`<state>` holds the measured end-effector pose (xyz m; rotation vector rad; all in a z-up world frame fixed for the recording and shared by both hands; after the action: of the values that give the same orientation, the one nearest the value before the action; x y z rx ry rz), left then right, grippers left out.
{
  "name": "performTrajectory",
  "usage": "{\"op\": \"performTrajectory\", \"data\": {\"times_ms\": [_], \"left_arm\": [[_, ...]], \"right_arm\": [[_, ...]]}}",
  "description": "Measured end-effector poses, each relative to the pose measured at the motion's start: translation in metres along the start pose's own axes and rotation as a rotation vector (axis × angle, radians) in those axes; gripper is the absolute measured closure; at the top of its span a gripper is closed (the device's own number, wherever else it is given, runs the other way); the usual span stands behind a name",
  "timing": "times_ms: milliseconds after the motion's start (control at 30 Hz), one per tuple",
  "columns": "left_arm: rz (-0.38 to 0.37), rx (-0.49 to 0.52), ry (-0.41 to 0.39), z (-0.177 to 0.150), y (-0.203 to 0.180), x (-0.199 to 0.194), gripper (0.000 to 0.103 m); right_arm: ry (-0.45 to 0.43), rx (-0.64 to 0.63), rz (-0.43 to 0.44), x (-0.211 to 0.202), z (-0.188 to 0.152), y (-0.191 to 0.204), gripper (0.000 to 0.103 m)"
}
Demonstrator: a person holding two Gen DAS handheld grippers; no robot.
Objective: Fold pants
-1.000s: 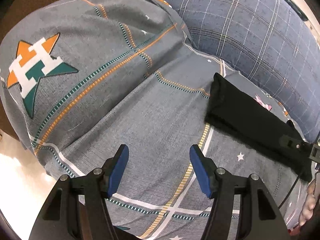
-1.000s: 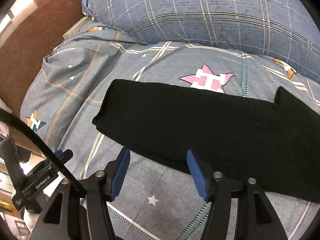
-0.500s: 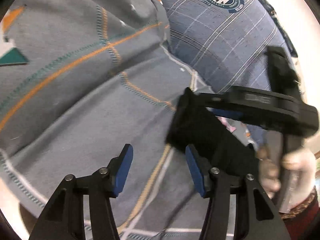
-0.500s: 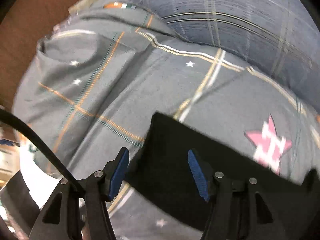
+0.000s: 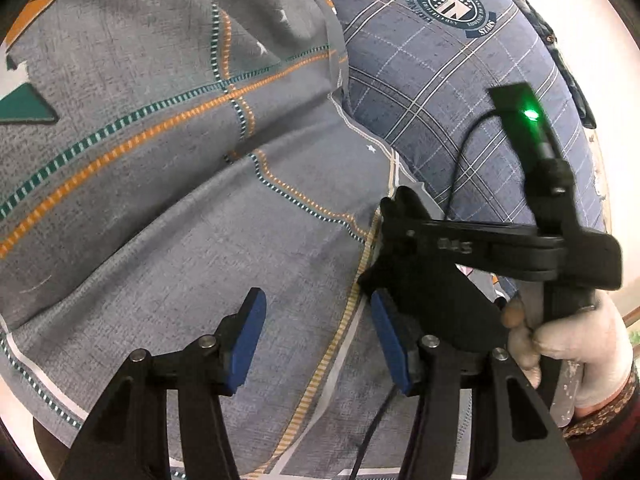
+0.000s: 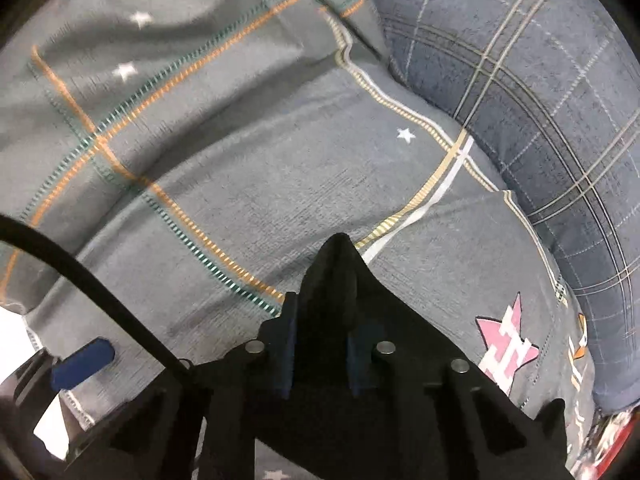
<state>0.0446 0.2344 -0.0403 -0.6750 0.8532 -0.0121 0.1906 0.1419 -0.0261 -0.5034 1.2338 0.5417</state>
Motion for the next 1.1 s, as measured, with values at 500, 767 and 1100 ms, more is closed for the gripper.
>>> {"op": "performTrajectory", "data": {"times_ms": [500,767,1100], "left_arm": [[-0.079,0.153,0.087,0.006,-0.053,0.046,0.095],[-0.156,0.188,0.06,0.009,-0.097,0.027,0.096],[-0.194,0.431,0.124,-0.034,-0.223,0.048,0.096]], "right_arm": [[-0.037,0.148,0.174,-0.012,-0.002,-0.029,0.084],[-0.11,0.242,0.237,-0.041,-0.02,-0.065,0.085],[-0.232,0.46,0.318,-0.082,-0.094,-0.162,0.086]]}}
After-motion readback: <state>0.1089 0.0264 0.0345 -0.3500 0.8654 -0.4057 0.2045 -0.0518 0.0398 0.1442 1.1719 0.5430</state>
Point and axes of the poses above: each gripper's, at about its wrist camera, not at the fingertips, and x roughly the way its jaws point, y to its left, z to its top, the point moved 4 cm from there along x, roughly the way its jaws point, and after that the axes turned 3 degrees about x, right-handed, at the moved point
